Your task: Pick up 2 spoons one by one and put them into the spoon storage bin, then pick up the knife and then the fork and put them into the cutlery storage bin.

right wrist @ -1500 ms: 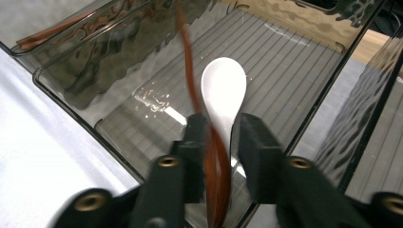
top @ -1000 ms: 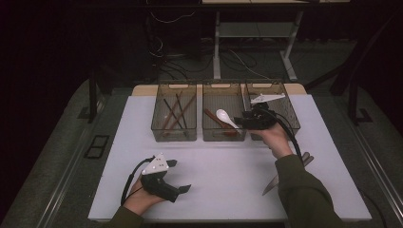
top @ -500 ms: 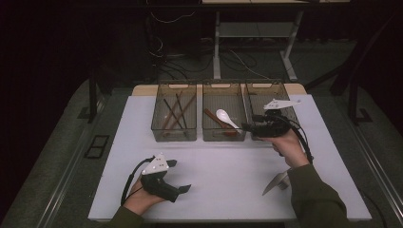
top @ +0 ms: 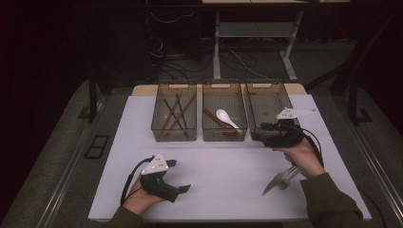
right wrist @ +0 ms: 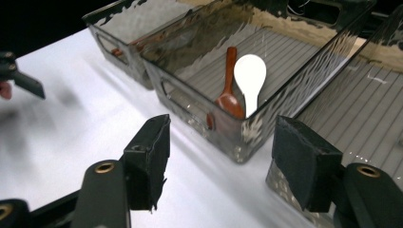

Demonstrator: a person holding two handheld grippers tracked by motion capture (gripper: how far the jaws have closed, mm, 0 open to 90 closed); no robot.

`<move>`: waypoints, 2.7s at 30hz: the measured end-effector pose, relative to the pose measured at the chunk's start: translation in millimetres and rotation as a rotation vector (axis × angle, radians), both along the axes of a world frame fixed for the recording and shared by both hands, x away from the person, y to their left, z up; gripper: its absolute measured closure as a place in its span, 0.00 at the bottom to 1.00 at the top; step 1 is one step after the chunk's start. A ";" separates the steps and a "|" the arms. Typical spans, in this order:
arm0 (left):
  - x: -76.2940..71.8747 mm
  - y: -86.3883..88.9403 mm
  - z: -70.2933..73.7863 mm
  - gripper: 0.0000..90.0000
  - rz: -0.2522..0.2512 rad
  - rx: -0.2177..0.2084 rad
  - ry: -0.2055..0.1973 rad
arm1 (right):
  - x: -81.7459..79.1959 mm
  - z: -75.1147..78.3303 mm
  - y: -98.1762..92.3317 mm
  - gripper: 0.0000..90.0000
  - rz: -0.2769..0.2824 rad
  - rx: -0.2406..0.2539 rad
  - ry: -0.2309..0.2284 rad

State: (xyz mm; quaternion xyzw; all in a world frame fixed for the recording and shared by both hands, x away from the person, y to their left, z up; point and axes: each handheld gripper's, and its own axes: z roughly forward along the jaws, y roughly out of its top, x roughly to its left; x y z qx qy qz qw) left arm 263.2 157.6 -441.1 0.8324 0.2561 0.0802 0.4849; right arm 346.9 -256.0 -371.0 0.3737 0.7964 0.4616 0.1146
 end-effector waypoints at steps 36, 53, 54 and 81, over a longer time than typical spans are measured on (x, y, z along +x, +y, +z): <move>-0.3 -0.9 1.1 0.00 -0.009 0.006 -0.006 | -66.4 -43.9 -70.6 0.99 -0.009 -0.122 0.121; -0.8 -1.3 0.9 0.00 -0.004 0.007 -0.006 | -81.7 -69.6 -76.0 0.99 0.012 -0.191 0.158; -0.8 -1.2 0.9 0.00 -0.004 0.007 -0.005 | -81.5 -70.4 -75.7 0.99 0.016 -0.194 0.158; -1.6 -2.6 0.5 0.00 -0.006 0.003 -0.007 | -80.1 -75.2 -72.4 0.99 0.032 -0.212 0.147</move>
